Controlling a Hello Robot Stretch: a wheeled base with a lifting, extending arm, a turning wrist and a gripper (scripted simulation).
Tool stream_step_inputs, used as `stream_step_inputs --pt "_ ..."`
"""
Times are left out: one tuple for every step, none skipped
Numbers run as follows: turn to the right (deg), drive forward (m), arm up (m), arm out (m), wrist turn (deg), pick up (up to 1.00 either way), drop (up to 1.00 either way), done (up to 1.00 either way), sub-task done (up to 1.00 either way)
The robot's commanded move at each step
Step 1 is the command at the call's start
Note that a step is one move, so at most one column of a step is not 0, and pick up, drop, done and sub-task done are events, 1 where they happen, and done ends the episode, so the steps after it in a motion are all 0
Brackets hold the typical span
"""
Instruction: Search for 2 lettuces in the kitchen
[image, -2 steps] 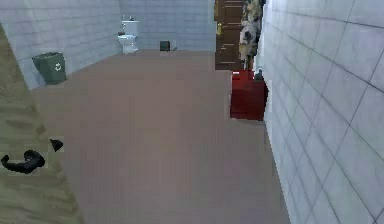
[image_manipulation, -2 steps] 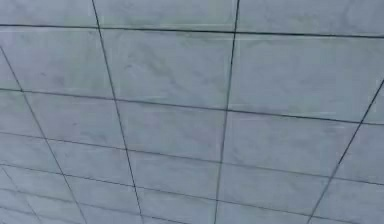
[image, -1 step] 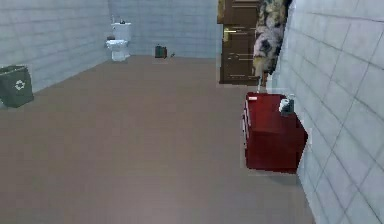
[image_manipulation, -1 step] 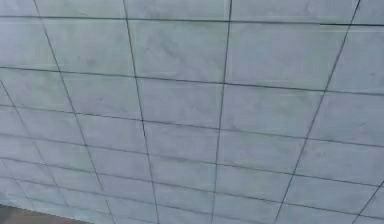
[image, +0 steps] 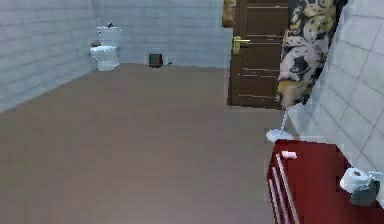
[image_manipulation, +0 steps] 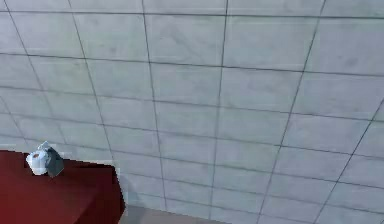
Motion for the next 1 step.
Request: stream_step_inputs --pt "0.0 1.0 0.0 0.0 0.0 0.0 0.0 0.0 0.0"
